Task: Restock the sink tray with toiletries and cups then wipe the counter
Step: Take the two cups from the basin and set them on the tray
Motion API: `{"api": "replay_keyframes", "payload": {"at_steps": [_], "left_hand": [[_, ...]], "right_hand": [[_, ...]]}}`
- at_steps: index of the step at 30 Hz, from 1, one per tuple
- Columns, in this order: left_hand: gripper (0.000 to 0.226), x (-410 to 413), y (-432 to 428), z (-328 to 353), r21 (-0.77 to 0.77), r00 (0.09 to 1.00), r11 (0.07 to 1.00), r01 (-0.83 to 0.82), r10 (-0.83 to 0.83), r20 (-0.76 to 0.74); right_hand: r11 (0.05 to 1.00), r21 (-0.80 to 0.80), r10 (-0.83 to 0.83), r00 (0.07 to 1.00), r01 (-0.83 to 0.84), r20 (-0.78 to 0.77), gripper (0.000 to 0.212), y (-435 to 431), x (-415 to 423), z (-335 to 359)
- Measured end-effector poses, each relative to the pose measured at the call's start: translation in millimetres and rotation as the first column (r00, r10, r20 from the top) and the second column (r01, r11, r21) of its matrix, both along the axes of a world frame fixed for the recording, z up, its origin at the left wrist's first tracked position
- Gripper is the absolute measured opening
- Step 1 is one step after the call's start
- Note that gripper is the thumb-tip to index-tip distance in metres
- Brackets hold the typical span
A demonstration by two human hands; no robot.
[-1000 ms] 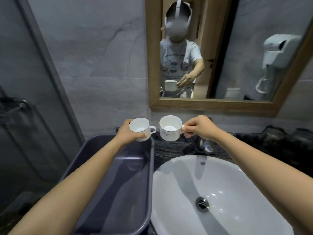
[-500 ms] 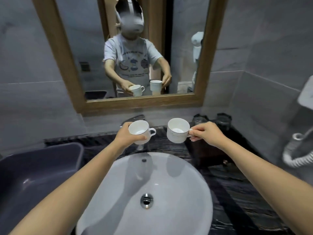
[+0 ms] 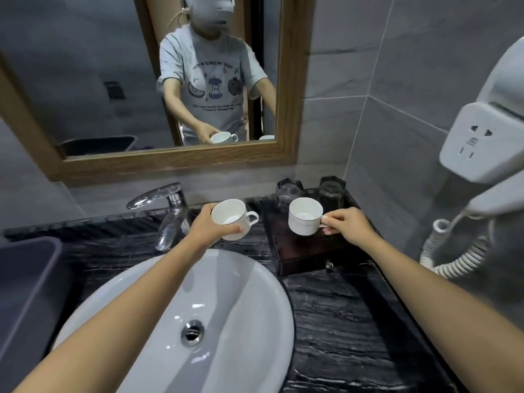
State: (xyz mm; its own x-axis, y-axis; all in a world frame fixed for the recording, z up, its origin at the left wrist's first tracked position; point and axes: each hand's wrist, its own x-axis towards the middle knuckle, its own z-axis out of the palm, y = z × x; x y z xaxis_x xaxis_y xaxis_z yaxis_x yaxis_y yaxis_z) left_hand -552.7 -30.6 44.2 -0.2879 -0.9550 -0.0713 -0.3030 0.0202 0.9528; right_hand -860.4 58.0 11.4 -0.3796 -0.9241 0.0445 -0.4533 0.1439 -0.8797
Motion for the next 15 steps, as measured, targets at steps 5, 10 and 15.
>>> {"api": "replay_keyframes", "payload": {"at_steps": [5,10,15], "left_hand": [[0.063,-8.9,-0.2,-11.4,0.024,1.0,1.0,-0.006,0.005,0.025],[0.07,-15.6,4.1,-24.4,0.067,0.999,0.998,0.005,-0.008,0.05],[0.075,-24.0,9.4,-27.9,0.057,0.997,0.998,0.031,-0.035,0.069]], "right_hand": [[1.0,0.025,-0.006,0.999,0.005,0.036,0.016,-3.6,-8.4,-27.9],[0.998,0.043,0.034,0.998,-0.036,0.061,0.016,-12.9,-8.7,-44.0],[0.996,0.061,0.053,0.995,-0.057,0.081,0.018,-18.9,-6.6,-52.5]]}}
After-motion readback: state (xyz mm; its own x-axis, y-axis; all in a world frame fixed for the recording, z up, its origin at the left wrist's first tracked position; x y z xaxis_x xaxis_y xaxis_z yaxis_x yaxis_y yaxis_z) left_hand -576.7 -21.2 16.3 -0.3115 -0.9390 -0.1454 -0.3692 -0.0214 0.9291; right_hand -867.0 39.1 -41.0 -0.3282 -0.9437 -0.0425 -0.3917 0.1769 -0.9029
